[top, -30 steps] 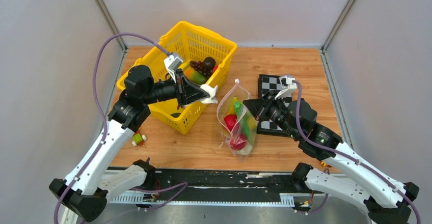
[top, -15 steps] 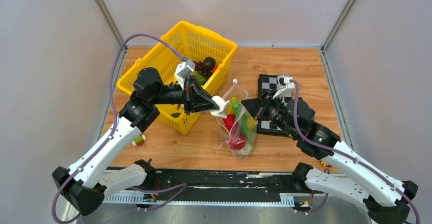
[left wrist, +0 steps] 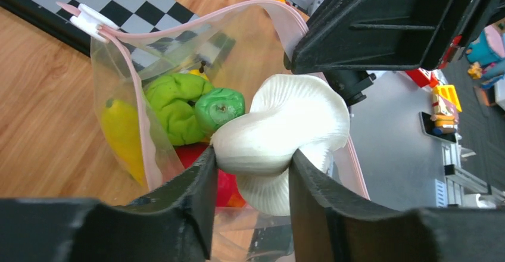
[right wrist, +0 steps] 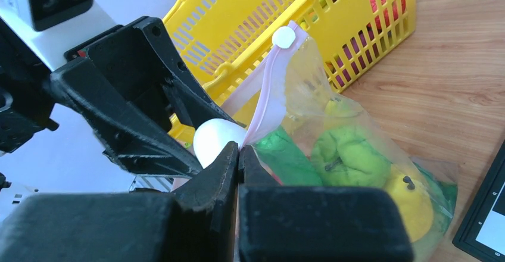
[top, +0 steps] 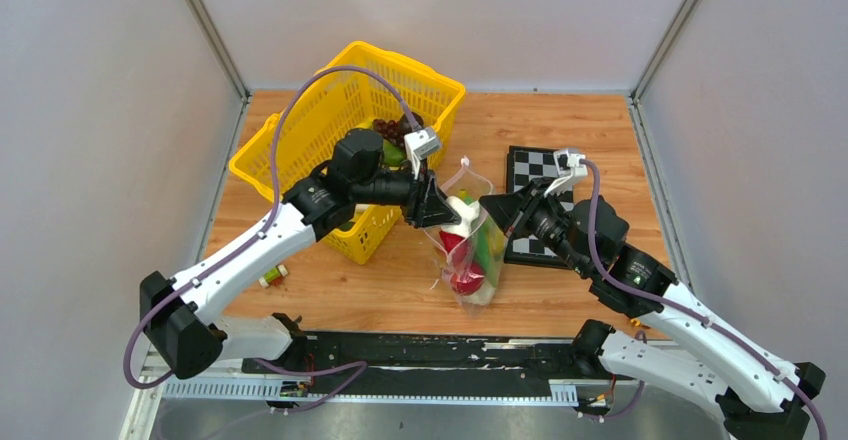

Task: Place the food in the zip-top bag and seal the zipper
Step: Place the fake vegetable in the zipper food storage bag, then zip the zipper food storage bag at the center of the board.

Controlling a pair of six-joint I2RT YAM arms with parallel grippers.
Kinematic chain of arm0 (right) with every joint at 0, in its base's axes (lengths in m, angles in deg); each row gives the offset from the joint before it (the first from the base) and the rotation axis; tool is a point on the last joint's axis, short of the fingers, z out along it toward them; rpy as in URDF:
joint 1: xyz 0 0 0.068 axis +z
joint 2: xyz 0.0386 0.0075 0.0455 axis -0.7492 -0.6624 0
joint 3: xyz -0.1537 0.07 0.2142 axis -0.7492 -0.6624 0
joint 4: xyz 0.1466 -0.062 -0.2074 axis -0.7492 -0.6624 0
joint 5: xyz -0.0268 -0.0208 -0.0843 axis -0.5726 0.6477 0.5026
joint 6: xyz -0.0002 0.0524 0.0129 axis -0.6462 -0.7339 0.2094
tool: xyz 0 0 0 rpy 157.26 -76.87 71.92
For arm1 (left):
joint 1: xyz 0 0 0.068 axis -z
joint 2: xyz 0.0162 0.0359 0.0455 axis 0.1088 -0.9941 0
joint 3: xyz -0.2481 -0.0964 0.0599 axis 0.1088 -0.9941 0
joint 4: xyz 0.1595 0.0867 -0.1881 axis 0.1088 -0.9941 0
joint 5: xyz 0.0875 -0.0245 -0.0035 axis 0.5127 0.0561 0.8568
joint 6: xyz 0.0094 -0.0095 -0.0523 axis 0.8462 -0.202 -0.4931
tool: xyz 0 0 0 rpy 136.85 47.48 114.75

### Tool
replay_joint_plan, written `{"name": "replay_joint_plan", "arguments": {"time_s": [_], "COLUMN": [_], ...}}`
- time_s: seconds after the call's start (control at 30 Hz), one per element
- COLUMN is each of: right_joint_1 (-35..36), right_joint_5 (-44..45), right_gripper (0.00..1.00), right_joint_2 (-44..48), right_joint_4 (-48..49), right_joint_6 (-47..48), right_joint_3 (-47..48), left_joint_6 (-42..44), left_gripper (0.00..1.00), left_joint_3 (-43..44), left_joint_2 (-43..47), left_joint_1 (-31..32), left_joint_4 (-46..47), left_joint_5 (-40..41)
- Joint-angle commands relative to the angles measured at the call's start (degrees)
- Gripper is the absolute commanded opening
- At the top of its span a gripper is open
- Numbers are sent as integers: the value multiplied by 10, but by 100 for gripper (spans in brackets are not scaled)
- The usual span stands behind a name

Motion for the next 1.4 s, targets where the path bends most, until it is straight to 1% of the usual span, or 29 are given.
{"name": "replay_joint_plan", "arguments": {"time_s": [0.0,0.03,0.1,0.17,0.2,0.27,0.33,0.4,0.5,0.67,0.77,0.83,0.9,0.93,1.03,1.13,1.37], "right_joint_1": [1,1,1,1,1,1,1,1,1,1,1,1,1,1,1,1,1], "right_joint_5": [10,10,6,5,4,6,8,13,15,10,11,11,9,8,5,1,1], "right_gripper": [0,0,0,0,0,0,0,0,0,0,0,0,0,0,0,0,0], "right_joint_2": [10,9,7,5,5,7,10,13,16,12,11,11,10,9,7,5,2], "right_joint_4": [28,30,33,31,30,29,26,24,25,25,26,27,28,29,30,34,36], "right_joint_6": [0,0,0,0,0,0,0,0,0,0,0,0,-1,-1,-3,-5,-5], "right_joint_3": [-3,-4,-4,-3,-3,-2,-2,-2,-4,-1,-2,-1,-1,-1,-1,-2,1], "left_joint_6": [38,35,30,28,28,29,35,41,47,61,42,27,22,22,11,2,-5], "left_gripper": [55,57,66,74,75,81,83,84,85,83,83,83,83,83,82,82,82], "left_joint_3": [35,32,30,30,30,33,36,41,44,51,64,64,65,66,60,49,56], "left_joint_2": [17,20,24,26,28,30,36,44,52,63,90,114,129,129,114,100,63], "left_joint_1": [2,2,2,2,2,2,2,2,2,2,2,2,2,2,4,21,59], "left_joint_4": [-34,-29,-24,-26,-27,-32,-43,-59,-68,-99,-107,-104,-128,-149,-189,-194,-196], "left_joint_5": [47,48,50,52,53,57,67,85,90,127,142,173,221,234,240,258,286]}}
